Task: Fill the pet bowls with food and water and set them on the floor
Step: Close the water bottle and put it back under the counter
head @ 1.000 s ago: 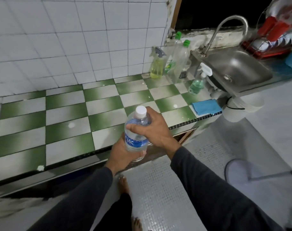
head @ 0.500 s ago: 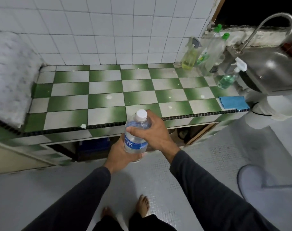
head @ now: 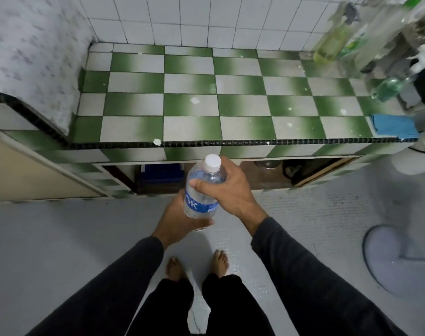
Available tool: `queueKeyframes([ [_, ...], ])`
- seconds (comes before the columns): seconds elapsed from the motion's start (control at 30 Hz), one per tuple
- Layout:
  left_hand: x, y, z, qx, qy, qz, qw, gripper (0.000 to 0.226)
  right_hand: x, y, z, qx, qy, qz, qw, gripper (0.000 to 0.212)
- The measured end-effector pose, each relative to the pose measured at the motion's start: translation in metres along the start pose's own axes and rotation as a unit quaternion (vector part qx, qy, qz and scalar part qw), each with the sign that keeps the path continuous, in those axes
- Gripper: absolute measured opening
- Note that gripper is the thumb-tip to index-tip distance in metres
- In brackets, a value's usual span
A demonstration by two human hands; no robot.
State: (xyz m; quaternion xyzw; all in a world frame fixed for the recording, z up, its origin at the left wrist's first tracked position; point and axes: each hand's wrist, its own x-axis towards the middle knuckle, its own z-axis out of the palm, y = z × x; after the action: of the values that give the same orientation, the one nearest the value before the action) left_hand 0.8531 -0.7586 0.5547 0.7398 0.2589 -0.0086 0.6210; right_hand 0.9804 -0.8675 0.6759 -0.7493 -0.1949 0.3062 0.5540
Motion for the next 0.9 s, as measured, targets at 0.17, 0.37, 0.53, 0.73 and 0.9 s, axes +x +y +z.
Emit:
queueKeyframes([
  [0.17, 0.004, -0.032, 0.005, 0.016, 0.016, -0.030, 0.999, 0.093, 0.016, 0.036, 0.010, -0.007, -0.027, 0.015, 0.999, 0.054],
  [0.37, 0.037, -0.084, 0.021, 0.016, 0.019, -0.055, 0.998, 0.093, 0.047, 0.093, 0.017, -0.011, -0.046, 0.028, 0.998, 0.055],
  [0.53, 0.080, -0.143, 0.036, 0.013, 0.009, -0.065, 0.998, 0.099, 0.083, 0.155, 0.023, -0.002, -0.049, 0.030, 0.998, 0.056],
  [0.73, 0.134, -0.221, 0.054, -0.016, 0.012, -0.053, 0.998, 0.103, 0.127, 0.235, 0.036, 0.003, -0.051, 0.007, 0.999, 0.051],
  [0.9, 0.182, -0.289, 0.067, -0.025, 0.032, -0.024, 0.999, 0.098, 0.166, 0.303, 0.050, 0.011, -0.043, -0.021, 0.999, 0.047],
])
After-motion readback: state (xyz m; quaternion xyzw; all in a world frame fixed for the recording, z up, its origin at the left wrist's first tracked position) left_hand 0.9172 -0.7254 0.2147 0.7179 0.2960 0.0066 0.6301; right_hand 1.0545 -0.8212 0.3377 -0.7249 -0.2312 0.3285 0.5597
